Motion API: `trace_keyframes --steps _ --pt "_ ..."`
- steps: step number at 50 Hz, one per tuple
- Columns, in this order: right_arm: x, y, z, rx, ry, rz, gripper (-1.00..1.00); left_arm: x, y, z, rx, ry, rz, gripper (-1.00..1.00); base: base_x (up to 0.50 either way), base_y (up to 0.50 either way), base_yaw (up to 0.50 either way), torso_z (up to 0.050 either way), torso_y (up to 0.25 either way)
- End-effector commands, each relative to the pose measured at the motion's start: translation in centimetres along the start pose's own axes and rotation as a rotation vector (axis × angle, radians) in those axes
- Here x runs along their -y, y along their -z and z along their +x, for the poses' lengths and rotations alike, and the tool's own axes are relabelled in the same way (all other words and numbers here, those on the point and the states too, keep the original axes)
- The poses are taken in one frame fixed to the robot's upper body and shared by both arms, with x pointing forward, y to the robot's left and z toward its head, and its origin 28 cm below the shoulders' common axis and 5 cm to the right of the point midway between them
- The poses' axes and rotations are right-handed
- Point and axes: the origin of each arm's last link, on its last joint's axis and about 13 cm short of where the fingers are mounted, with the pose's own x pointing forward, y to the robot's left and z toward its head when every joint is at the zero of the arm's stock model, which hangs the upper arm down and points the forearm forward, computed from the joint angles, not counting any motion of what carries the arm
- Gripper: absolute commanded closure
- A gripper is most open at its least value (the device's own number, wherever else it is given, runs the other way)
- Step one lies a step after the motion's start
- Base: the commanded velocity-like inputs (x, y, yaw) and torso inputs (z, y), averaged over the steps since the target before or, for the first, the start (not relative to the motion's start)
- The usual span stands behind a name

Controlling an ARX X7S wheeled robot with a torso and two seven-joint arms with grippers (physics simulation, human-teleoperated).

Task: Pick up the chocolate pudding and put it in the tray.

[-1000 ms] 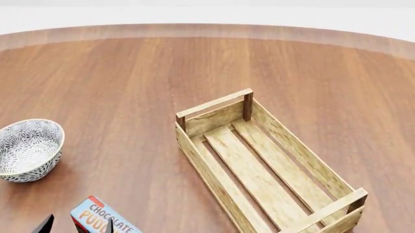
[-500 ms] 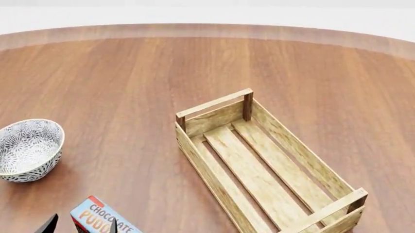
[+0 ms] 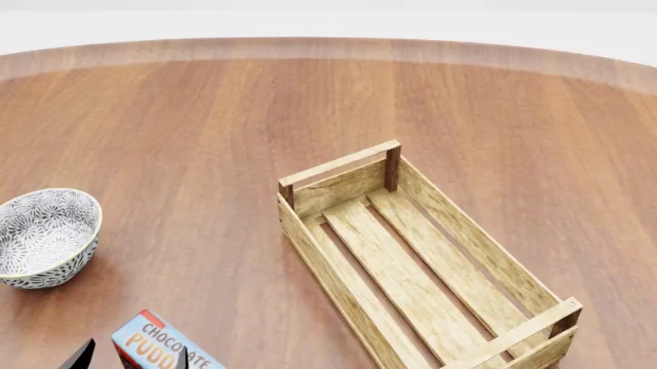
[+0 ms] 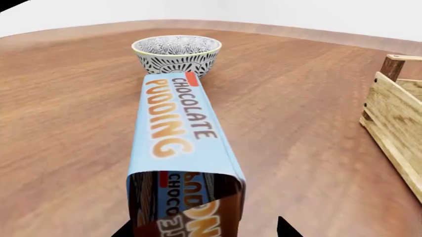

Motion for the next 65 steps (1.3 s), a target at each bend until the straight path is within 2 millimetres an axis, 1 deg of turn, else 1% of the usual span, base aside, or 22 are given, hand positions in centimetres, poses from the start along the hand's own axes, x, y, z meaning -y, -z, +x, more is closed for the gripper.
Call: trace_keyframes --steps 1,5,6,18,26,37,39,42,49,55,59,61,65 --pt "0.4 -0.2 0.2 -0.006 0.012 -0.008 -1.0 0.1 0.0 0.0 0.0 0.002 0.001 -1.0 0.0 0.0 0.0 0.0 0.0" --pt "0.3 -0.2 0.2 -0.004 0.009 -0.013 -1.0 0.0 0.0 0.0 0.0 0.002 0.002 -1.0 0.0 0.0 0.0 0.0 0.0" --pt "0.2 -0.1 0.1 -0.003 -0.003 -0.017 1.0 0.0 0.0 0.0 0.0 0.002 0.001 -1.0 0.0 0.0 0.0 0.0 0.0" --pt "0.9 0.0 -0.1 -0.004 0.036 -0.016 1.0 0.1 -0.2 -0.1 0.0 0.007 0.007 -1.0 0.0 0.0 0.0 0.0 0.0" --pt "2.4 -0.2 -0.3 0.0 0.11 -0.016 1.0 -0.1 -0.1 -0.1 -0.001 0.002 0.007 -1.0 0.0 0.0 0.0 0.0 0.0" --pt "3.4 -0.6 -0.9 0.021 0.162 -0.021 1.0 -0.2 0.0 0.0 -0.004 -0.002 0.006 -1.0 0.0 0.0 0.0 0.0 0.0" --pt "3.6 -0.9 -1.0 0.029 0.17 -0.017 1.0 -0.2 0.0 0.0 -0.004 -0.003 0.007 -1.0 0.0 0.0 0.0 0.0 0.0" --pt "4.1 -2.0 -1.0 0.051 0.186 -0.024 1.0 -0.2 0.2 0.1 -0.007 -0.003 0.007 -1.0 0.0 0.0 0.0 0.0 0.0" --pt "4.8 -3.7 -1.2 0.071 0.208 -0.046 1.0 -0.2 0.2 0.0 -0.009 -0.005 0.007 -1.0 0.0 0.0 0.0 0.0 0.002" --pt "5.4 -4.2 -1.2 0.078 0.228 -0.051 1.0 -0.2 0.3 0.0 -0.01 -0.004 0.006 -1.0 0.0 0.0 0.0 0.0 0.0" --pt "5.9 -4.9 -1.3 0.087 0.246 -0.05 1.0 -0.3 0.4 0.1 -0.012 -0.007 0.004 -1.0 0.0 0.0 0.0 0.0 0.0" --pt "6.1 -5.6 -1.5 0.098 0.256 -0.059 1.0 -0.2 0.6 0.0 -0.015 -0.009 0.002 -1.0 0.0 0.0 0.0 0.0 0.0" --pt "6.5 -6.2 -1.5 0.104 0.266 -0.063 1.0 -0.2 0.7 0.0 -0.018 -0.009 0.0 -1.0 0.0 0.0 0.0 0.0 0.0"
